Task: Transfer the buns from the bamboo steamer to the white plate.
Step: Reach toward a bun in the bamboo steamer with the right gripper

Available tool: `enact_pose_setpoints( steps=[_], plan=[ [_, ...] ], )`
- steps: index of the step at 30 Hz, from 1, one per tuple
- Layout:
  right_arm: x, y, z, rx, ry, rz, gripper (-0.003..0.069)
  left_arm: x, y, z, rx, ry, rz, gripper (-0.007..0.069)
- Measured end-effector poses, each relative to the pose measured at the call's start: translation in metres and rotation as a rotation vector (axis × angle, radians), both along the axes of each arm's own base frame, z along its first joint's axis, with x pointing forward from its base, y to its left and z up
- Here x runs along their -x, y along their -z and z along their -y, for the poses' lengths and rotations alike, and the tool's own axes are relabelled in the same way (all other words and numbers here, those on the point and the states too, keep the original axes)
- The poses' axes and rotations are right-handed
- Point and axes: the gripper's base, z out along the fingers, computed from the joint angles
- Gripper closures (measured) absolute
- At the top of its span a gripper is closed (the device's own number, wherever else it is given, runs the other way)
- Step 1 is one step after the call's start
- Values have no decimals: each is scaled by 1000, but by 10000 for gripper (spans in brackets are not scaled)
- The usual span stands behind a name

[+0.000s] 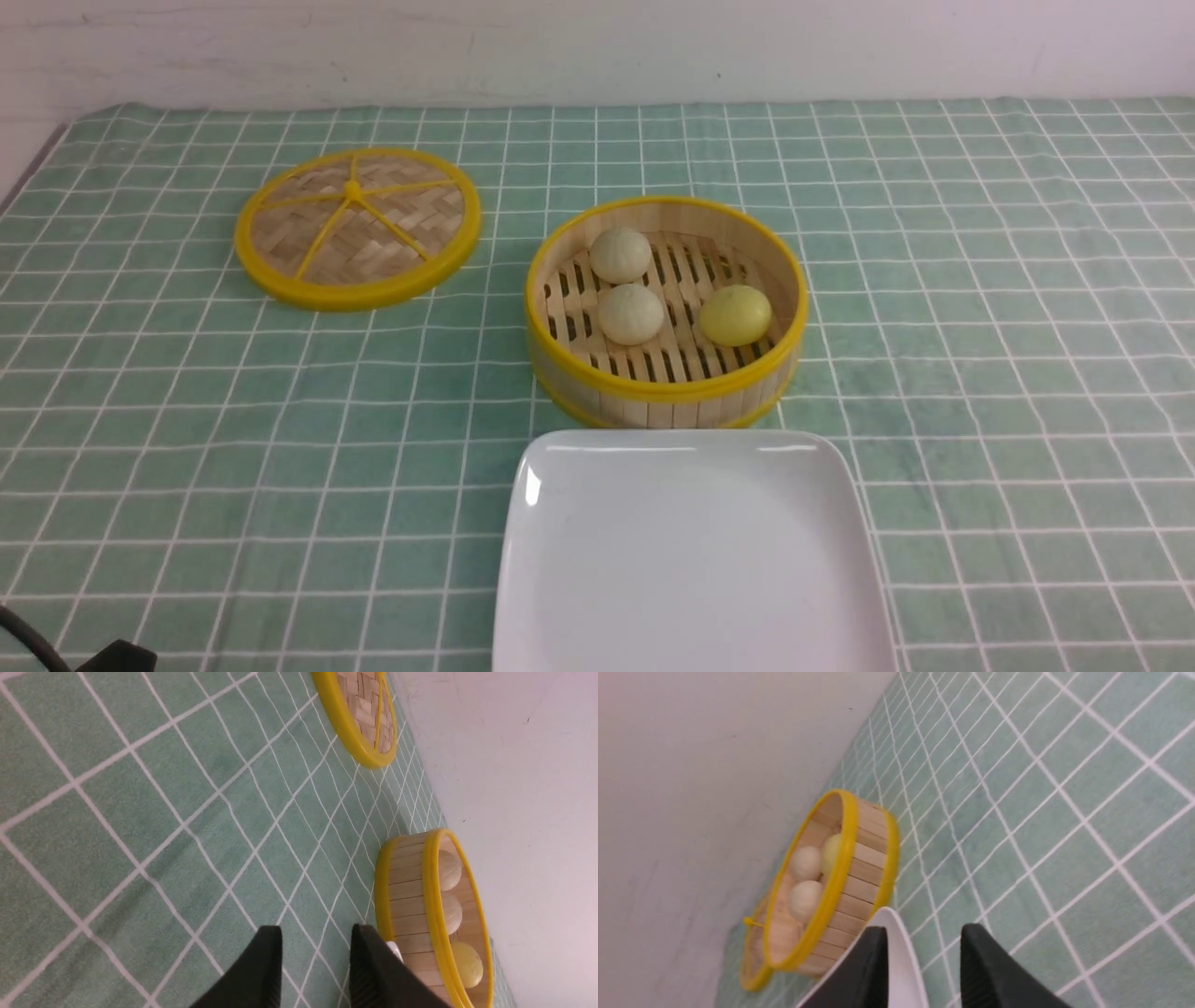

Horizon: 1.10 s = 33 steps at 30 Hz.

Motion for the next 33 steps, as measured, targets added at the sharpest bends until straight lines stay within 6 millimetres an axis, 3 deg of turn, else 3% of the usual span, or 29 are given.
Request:
enact_pose_setpoints(
  steps=[3,6,7,8,13,16,18,21,24,28,33],
  plan=[
    [-1,-2,0,-45,12,18,419,0,-4,1,4,8,10,384],
    [-1,-17,3,-39,37,102,458,7,-50,2,-93,37,149,419],
    [0,-21,3,-32,38,116,463,8,-53,2,-101,40,157,424],
    [3,-41,5,47,46,205,510,13,-76,3,-154,58,208,470],
    [5,-105,6,451,41,354,662,5,-110,7,-305,170,69,607],
    [-12,-131,-1,620,-100,225,667,-16,-111,10,-318,262,-152,623],
    [-31,-132,-7,643,-249,51,662,-30,-107,11,-325,316,-275,623],
    [-59,-120,-16,610,-477,-243,658,-51,-96,14,-341,421,-436,623],
    [-87,-107,-23,578,-661,-422,657,-64,-86,17,-336,519,-530,623],
    [-119,-100,-51,529,-933,-420,656,-76,-74,22,-331,636,-592,623],
    [-164,-103,-100,552,-1110,-336,647,-84,-68,25,-309,679,-621,619]
  ],
)
